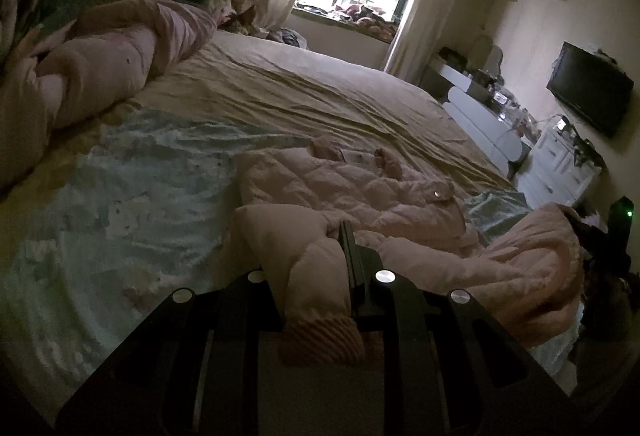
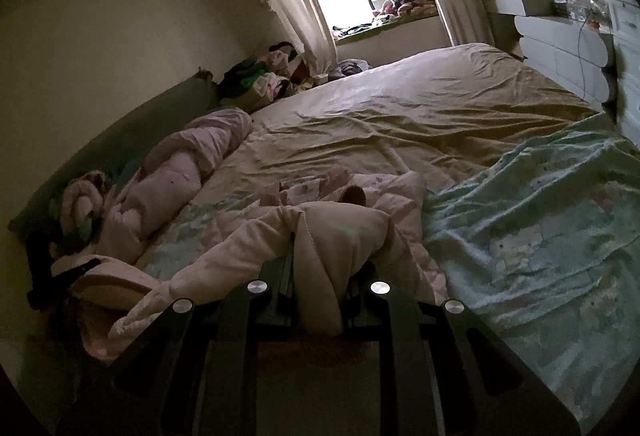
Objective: Fold large clothes
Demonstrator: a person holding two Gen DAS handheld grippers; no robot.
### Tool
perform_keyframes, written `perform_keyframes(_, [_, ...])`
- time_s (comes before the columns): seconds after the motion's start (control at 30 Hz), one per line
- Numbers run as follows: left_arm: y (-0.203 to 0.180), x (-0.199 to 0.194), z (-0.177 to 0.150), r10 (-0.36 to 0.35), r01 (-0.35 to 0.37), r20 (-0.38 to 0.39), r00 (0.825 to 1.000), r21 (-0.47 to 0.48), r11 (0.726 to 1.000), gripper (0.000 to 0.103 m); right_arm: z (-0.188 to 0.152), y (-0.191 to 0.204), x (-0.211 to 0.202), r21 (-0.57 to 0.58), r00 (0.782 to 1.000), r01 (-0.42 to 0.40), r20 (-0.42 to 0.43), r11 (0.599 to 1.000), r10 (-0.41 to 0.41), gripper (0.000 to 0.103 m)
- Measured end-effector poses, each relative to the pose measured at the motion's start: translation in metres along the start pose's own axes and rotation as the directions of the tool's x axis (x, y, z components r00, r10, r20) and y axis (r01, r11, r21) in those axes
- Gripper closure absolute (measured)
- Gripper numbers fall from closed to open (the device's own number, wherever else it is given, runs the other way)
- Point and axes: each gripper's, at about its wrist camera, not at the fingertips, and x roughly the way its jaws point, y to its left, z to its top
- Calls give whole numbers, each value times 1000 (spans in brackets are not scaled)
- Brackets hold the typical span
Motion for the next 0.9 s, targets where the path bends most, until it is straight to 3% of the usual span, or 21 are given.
perform_keyframes(0.43, [3, 47, 46, 60, -60, 13, 998, 35, 998, 92, 40, -20, 53, 61, 999, 31, 21, 998, -32, 87])
perform_keyframes(0.9, [16, 116, 84, 112, -110, -23, 993, 73, 991, 92, 75, -40, 124, 94, 995, 100, -18, 991, -99, 87])
